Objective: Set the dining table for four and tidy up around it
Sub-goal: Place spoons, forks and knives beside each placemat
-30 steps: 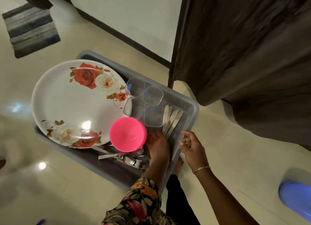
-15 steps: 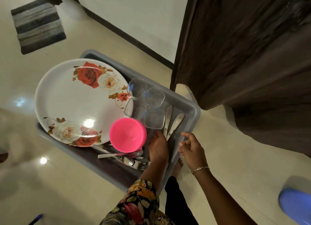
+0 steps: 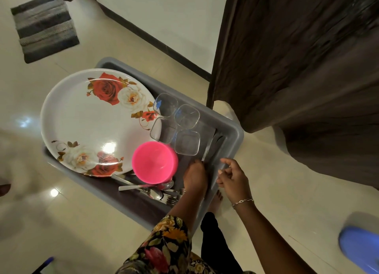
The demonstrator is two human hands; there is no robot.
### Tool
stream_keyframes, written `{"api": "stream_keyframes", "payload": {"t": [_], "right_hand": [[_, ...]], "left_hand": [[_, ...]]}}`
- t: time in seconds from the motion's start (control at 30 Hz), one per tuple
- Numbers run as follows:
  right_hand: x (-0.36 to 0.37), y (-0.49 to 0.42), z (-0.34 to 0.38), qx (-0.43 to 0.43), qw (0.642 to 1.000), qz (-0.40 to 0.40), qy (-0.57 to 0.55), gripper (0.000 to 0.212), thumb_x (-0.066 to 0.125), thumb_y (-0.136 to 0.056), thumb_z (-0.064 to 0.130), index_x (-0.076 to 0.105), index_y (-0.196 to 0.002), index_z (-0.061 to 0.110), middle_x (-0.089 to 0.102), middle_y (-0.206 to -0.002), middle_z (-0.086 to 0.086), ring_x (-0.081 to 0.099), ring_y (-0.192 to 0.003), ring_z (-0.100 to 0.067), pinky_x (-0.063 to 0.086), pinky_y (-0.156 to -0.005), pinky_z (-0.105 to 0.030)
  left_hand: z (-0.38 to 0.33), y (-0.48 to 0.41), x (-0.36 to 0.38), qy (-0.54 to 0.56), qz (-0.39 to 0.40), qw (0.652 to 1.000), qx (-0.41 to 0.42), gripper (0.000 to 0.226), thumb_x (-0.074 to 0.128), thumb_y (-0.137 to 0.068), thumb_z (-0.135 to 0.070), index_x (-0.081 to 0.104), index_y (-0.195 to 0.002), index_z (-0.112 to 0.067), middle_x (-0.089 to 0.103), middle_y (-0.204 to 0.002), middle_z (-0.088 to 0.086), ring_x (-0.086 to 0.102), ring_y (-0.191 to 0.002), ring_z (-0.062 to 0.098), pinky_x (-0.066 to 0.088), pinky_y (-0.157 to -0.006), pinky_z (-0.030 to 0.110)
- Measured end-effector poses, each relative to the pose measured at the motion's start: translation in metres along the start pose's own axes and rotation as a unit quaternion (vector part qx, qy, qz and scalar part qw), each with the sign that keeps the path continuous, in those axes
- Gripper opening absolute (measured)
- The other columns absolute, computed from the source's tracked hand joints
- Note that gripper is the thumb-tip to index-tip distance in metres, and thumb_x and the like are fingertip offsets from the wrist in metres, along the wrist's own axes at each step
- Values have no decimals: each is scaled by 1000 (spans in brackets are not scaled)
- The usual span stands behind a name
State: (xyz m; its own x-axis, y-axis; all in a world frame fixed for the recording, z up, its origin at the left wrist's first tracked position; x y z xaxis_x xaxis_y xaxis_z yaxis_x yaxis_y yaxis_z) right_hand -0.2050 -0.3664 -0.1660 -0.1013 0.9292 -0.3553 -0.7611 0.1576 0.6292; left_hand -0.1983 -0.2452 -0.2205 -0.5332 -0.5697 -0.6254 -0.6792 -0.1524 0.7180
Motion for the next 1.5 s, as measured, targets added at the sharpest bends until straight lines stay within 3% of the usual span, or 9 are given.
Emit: {"api": "stream_keyframes", "payload": {"t": [0.3, 0.43, 0.63, 0.8, 0.97, 1.1, 1.23, 1.33, 1.5], "right_hand": [[-3, 2, 1, 12, 999, 8, -29, 28, 52, -89, 0, 54, -113, 15, 54, -68, 2, 60, -67, -20, 52, -85, -48], [-11, 7, 6, 17, 998, -2, -64, 28, 49, -90, -2, 54, -112, 14, 56, -72, -2, 58, -65, -13, 54, -64, -22], [-22, 27, 30, 34, 994, 1, -100, 20, 48, -92, 2, 54, -109, 12, 59, -80, -10, 58, -65, -16, 51, -56, -19], [-7, 61, 80, 48, 969, 121, -210, 16, 52, -93, 22, 61, -93, 9, 63, -84, -10, 59, -77, -21, 48, -66, -26], [6, 109, 148, -19, 952, 213, -218, 25, 44, -96, 14, 63, -83, 7, 68, -92, -11, 64, -95, -37, 54, -75, -40], [25, 144, 179, -58, 954, 263, -132, 25, 46, -96, 19, 66, -86, 6, 72, -93, -10, 64, -86, -41, 40, -53, -24], [57, 187, 200, -84, 930, 349, -75, 25, 44, -97, 16, 61, -85, 3, 71, -73, -3, 62, -51, -16, 43, -38, -20], [81, 210, 200, -116, 911, 394, -30, 22, 49, -94, 17, 64, -89, 2, 67, -95, -23, 59, -58, -24, 49, -44, -25], [129, 282, 185, -135, 859, 491, 50, 17, 49, -94, 19, 63, -96, 8, 68, -77, -12, 50, -49, -22, 44, -45, -24]], "left_hand": [[-7, 10, -3, 65, 20, 997, 22, 27, 47, -96, -21, 55, -110, 0, 62, -115, 19, 56, -109, 35, 42, -87, 37], [-15, 32, -16, 93, -7, 995, 28, 22, 46, -93, -12, 56, -107, 3, 63, -112, 23, 55, -109, 38, 39, -83, 37], [-28, 81, -46, 207, -14, 976, 62, 14, 49, -91, -12, 51, -79, -4, 62, -83, 19, 54, -78, 33, 32, -64, 33], [-38, 138, -87, 463, 56, 880, 93, 26, 42, -98, -7, 47, -73, -11, 42, -47, -7, 34, -35, 3, 27, -36, 16], [-31, 189, -126, 537, 70, 833, 114, 28, 40, -99, -10, 49, -74, -4, 47, -46, -3, 35, -31, 3, 25, -32, 13], [-13, 223, -157, 589, 63, 794, 136, 26, 40, -98, -7, 57, -79, -2, 61, -57, 5, 53, -42, 10, 42, -40, 18], [25, 249, -173, 647, 2, 752, 130, 28, 36, -101, -15, 58, -88, -3, 63, -63, 8, 57, -49, 15, 47, -47, 24], [49, 269, -173, 646, -63, 750, 131, 19, 38, -100, -12, 53, -94, -3, 61, -62, 5, 53, -45, 11, 44, -43, 21], [112, 337, -168, 667, -201, 710, 104, 13, 41, -99, -7, 50, -106, -3, 56, -65, 4, 49, -46, 10, 38, -40, 20]]}}
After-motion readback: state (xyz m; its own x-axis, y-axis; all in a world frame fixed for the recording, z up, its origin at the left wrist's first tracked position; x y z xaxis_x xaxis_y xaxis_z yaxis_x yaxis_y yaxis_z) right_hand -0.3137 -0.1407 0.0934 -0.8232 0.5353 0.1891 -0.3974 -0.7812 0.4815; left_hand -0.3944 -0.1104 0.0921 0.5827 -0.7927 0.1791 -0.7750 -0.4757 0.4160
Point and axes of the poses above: each hand's wrist, its own y-axis away from the middle knuckle, its own x-axis out of the palm, z = x × y, the point moved 7 cm from there along -y, towards the middle knuckle
